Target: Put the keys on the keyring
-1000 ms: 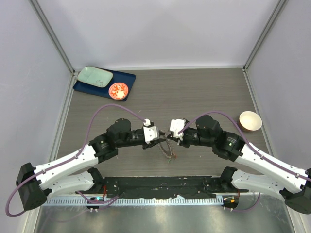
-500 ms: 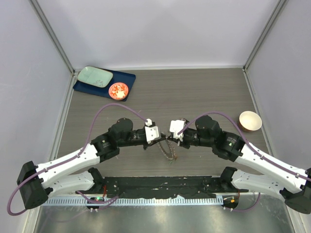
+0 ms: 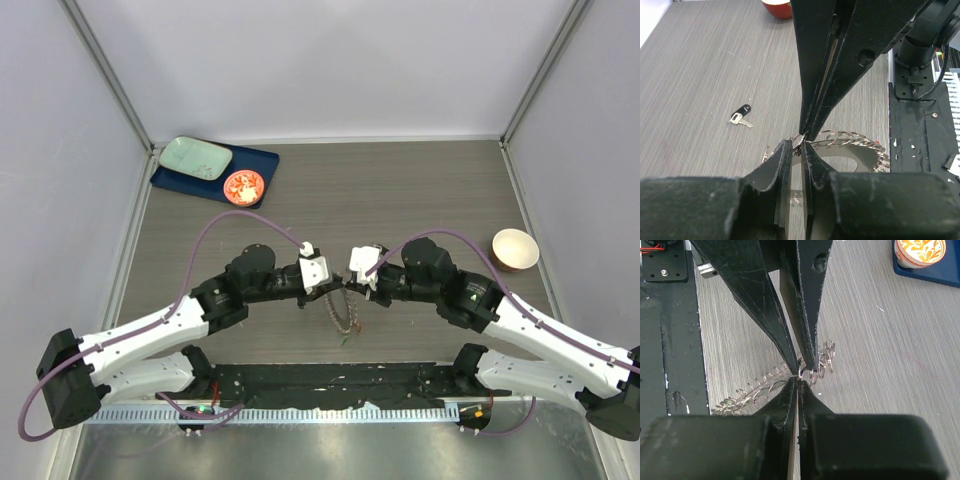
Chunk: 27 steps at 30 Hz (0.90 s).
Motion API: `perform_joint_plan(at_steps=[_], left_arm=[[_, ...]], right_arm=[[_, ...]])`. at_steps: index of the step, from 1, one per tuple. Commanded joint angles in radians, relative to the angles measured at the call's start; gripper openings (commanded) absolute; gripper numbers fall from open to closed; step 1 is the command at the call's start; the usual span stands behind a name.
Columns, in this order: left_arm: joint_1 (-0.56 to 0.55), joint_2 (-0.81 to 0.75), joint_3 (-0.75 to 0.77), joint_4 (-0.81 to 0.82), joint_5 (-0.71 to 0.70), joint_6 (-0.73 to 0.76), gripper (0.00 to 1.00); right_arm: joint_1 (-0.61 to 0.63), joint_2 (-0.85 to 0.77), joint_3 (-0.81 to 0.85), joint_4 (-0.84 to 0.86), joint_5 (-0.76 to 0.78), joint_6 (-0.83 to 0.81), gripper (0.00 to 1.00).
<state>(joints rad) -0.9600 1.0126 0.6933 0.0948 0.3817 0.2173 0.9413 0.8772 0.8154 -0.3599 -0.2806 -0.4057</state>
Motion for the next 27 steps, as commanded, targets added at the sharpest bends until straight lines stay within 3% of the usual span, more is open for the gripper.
perform_joint_plan(at_steps=[1, 6, 12, 15, 16, 18, 21, 22, 24, 27], left_arm=[[0.003, 0.011, -0.026, 0.088, -0.027, -0.038, 0.14], [0.003, 0.012, -0.029, 0.088, -0.03, -0.039, 0.0], [0.003, -0.026, -0.031, 0.059, -0.059, -0.038, 0.0], [0.003, -0.066, -0.044, 0.043, -0.125, -0.041, 0.0], [0.003, -0.077, -0.049, 0.034, -0.145, -0.042, 0.0], [0.004, -0.095, -0.048, -0.001, -0.185, -0.053, 0.0], [0.004, -0.127, -0.044, -0.039, -0.243, -0.067, 0.0], [0.006, -0.135, -0.044, -0.049, -0.268, -0.07, 0.0], [0.007, -0.167, -0.041, -0.085, -0.294, -0.082, 0.0], [0.01, -0.218, -0.02, -0.174, -0.351, -0.093, 0.0]], right_arm=[[0.007, -0.02, 0.018, 0.136, -0.029, 0.042, 0.01], [0.007, -0.018, 0.019, 0.144, -0.022, 0.059, 0.01], [0.007, -0.038, 0.008, 0.176, 0.027, 0.109, 0.02], [0.007, -0.061, -0.001, 0.199, 0.099, 0.162, 0.24], [0.007, -0.067, -0.002, 0.203, 0.139, 0.177, 0.39], [0.005, -0.081, -0.002, 0.217, 0.168, 0.214, 0.46], [0.004, -0.096, -0.016, 0.248, 0.274, 0.29, 0.67], [0.002, -0.099, -0.024, 0.257, 0.363, 0.307, 0.82], [-0.006, -0.093, -0.035, 0.271, 0.502, 0.39, 0.99], [-0.039, -0.016, -0.006, 0.207, 0.642, 0.425, 1.0]])
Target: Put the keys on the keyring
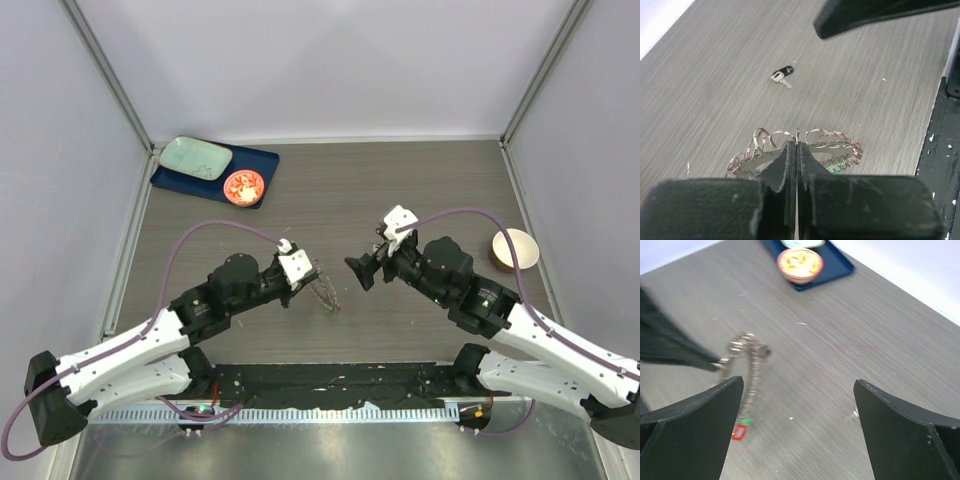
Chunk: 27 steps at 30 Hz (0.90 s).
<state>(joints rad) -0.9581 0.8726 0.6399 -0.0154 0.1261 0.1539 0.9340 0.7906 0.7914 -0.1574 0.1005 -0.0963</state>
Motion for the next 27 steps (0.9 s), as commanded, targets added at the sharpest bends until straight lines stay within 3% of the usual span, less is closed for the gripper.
perform_joint_plan(at_steps=[1, 6, 8, 14, 20, 27], left_arm=[[0.009, -0.09, 0.04, -0.089, -0.118, -0.031, 0.0], [0.009, -0.171, 0.096, -0.263, -0.197, -0.034, 0.0], [0.009, -0.213, 0.109, -0.331, -0.226, -0.034, 0.0], [0.009, -0.296, 0.121, -0.435, -0.263, -0.004, 0.0], [0.009, -0.345, 0.087, -0.433, -0.278, -0.005, 0.0], [0.009, -0.316, 0.083, -0.449, -0.295, 0.012, 0.0]], right_arm=[[-0.052, 0.1, 0.031, -0.022, 0.28, 0.134, 1.0], [-0.288, 0.243, 0.025, -0.074, 0.141, 0.228, 0.93], [-0.323, 0.314, 0.026, -0.07, 0.134, 0.222, 0.92], [-0.366, 0.556, 0.118, -0.105, 0.16, 0.13, 0.83], [-0.388, 0.697, 0.201, -0.139, 0.146, 0.063, 0.72], [-0.391, 0.811, 0.233, -0.09, 0.071, 0.006, 0.47]])
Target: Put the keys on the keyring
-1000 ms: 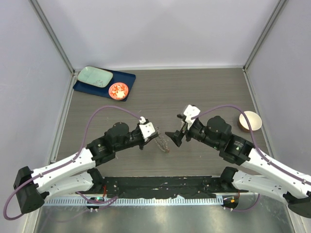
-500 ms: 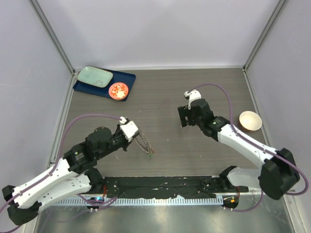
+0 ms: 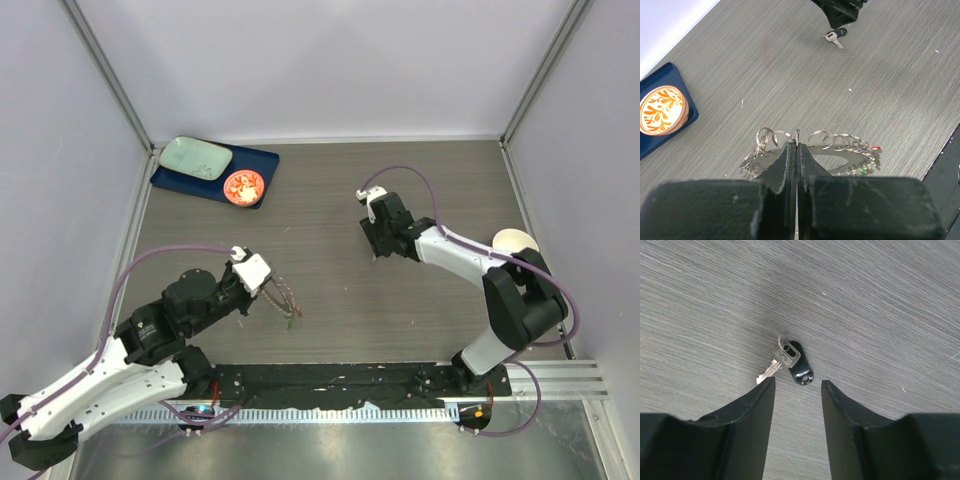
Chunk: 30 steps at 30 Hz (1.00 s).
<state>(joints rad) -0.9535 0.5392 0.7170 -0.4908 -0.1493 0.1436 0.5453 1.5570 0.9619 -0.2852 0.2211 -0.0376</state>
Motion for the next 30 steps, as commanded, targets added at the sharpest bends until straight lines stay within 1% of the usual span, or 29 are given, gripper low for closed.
perform_joint_plan(at_steps=[1, 2, 3, 10, 13, 16, 20, 21, 25, 26, 29, 30], left_arm=[[0.004, 0.022, 0.007, 0.023, -0.018, 0.024, 0.0], [0.004, 0.027, 0.009, 0.018, -0.019, 0.025, 0.0], [0.004, 0.03, 0.009, 0.015, -0.019, 0.025, 0.0], [0.004, 0.013, 0.001, 0.015, -0.041, 0.031, 0.0], [0.004, 0.015, -0.001, 0.015, -0.042, 0.034, 0.0], [0.005, 0.022, 0.002, 0.008, -0.044, 0.034, 0.0], [0.004, 0.022, 0.002, 0.008, -0.044, 0.036, 0.0], [0.004, 0.022, 0.002, 0.008, -0.041, 0.034, 0.0], [0.004, 0.018, 0.004, 0.008, -0.038, 0.033, 0.0], [0.005, 0.016, 0.002, 0.009, -0.035, 0.033, 0.0], [0.005, 0.015, 0.004, 0.006, -0.032, 0.034, 0.0], [0.005, 0.015, 0.007, 0.005, -0.032, 0.031, 0.0]], right_arm=[[-0.002, 0.058, 0.07, 0.043, -0.055, -0.056, 0.45], [-0.002, 0.07, 0.084, 0.044, -0.068, -0.064, 0.42], [-0.002, 0.083, 0.09, 0.044, -0.072, -0.073, 0.41], [-0.007, 0.178, 0.135, 0.049, -0.098, -0.1, 0.41], [-0.011, 0.202, 0.149, 0.05, -0.1, -0.102, 0.39], [-0.016, 0.225, 0.158, 0.05, -0.106, -0.102, 0.33], [-0.018, 0.236, 0.164, 0.049, -0.101, -0.099, 0.19], [-0.018, 0.233, 0.163, 0.047, -0.098, -0.099, 0.18], [-0.018, 0.224, 0.167, 0.02, -0.078, -0.091, 0.07], [-0.018, 0.218, 0.181, 0.002, -0.081, -0.087, 0.02], [-0.016, 0.187, 0.224, -0.087, -0.101, -0.044, 0.01], [-0.015, 0.183, 0.242, -0.159, -0.117, -0.012, 0.01]])
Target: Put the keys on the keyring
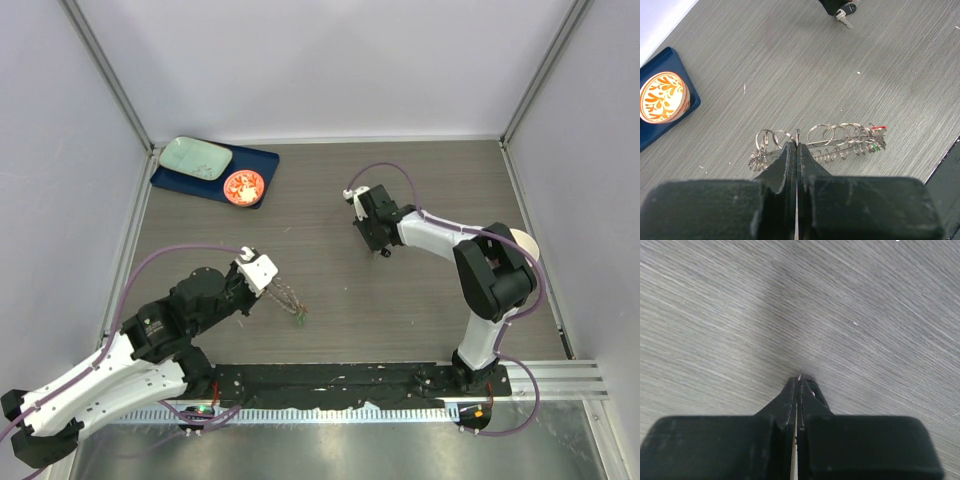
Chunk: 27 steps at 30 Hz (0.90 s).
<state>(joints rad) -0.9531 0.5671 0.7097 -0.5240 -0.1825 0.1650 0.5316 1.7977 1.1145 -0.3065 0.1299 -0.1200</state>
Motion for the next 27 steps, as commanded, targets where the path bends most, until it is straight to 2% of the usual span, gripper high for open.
perform_joint_plan(at_steps=[1, 3, 6, 12, 18, 27], left_arm=[[0.004, -0.015, 0.016, 0.036, 0.003, 0.01, 0.0], [0.005, -0.016, 0.017, 0.036, 0.009, 0.008, 0.0], [0.005, -0.022, 0.017, 0.035, 0.017, 0.007, 0.0], [0.005, -0.035, 0.022, 0.03, 0.029, 0.001, 0.0], [0.005, -0.042, 0.02, 0.027, 0.029, -0.005, 0.0], [0.005, -0.036, 0.024, 0.021, 0.031, -0.009, 0.0]], right_arm=[[-0.001, -0.06, 0.111, -0.187, -0.041, 0.088, 0.01], [0.002, -0.049, 0.191, -0.355, -0.078, 0.114, 0.01], [0.01, -0.032, 0.263, -0.521, -0.108, 0.143, 0.01], [0.045, 0.031, 0.338, -0.745, -0.105, 0.125, 0.01], [0.111, 0.133, 0.407, -0.847, -0.039, 0.076, 0.01], [0.165, 0.276, 0.55, -0.853, -0.036, 0.013, 0.01]])
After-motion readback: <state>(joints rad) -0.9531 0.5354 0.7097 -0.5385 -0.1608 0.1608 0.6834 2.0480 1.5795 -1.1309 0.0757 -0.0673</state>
